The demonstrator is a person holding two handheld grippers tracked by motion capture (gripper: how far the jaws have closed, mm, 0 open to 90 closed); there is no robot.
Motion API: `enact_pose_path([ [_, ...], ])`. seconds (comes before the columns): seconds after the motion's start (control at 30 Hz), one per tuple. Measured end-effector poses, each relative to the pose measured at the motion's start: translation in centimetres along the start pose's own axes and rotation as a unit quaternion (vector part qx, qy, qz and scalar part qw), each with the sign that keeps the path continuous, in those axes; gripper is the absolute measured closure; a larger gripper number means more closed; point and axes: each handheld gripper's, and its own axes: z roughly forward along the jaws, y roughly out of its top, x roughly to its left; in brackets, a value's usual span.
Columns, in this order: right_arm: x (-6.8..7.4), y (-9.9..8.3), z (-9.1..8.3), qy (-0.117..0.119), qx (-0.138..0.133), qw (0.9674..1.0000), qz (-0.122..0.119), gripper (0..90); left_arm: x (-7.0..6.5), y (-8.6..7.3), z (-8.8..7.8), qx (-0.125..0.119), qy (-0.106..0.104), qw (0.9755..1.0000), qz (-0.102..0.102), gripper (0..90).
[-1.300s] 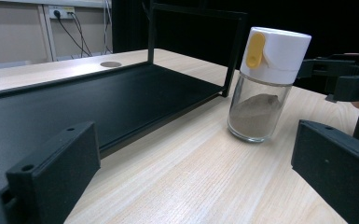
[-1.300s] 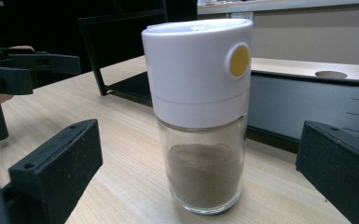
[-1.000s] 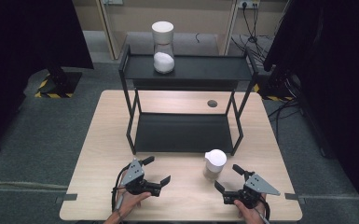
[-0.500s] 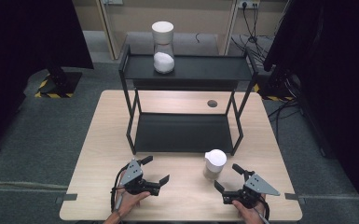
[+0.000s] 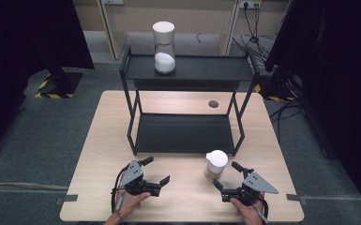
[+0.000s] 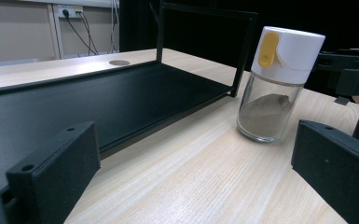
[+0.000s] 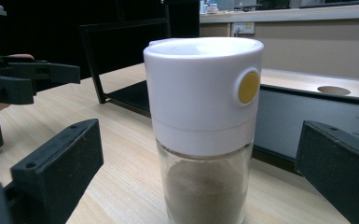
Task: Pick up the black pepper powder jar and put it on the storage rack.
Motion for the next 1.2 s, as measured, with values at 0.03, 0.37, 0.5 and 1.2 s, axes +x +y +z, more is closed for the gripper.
enact_pose_path([
  [0.03, -0.1, 0.1, 0.1, 0.002, 0.001, 1.0, 0.0, 2.7, 0.0, 0.0, 0.0, 0.0, -0.001, 1.0, -0.001, 0.3],
  [0.37, -0.2, 0.8, 1.7, 0.005, 0.018, 0.9997, -0.017, 8.0, 0.1, 0.0, 0.0, -0.002, 0.001, 1.0, -0.004, 0.3],
  [0.5, -0.3, 0.9, 2.1, 0.003, 0.019, 0.9997, -0.017, 9.5, 0.1, 0.0, 0.0, 0.0, -0.002, 1.0, -0.003, 0.3],
  [1.2, -0.8, 1.3, 3.6, 0.008, 0.036, 0.9988, -0.033, 29.3, 0.1, 0.0, 0.0, 0.0, -0.001, 1.0, -0.003, 0.3],
])
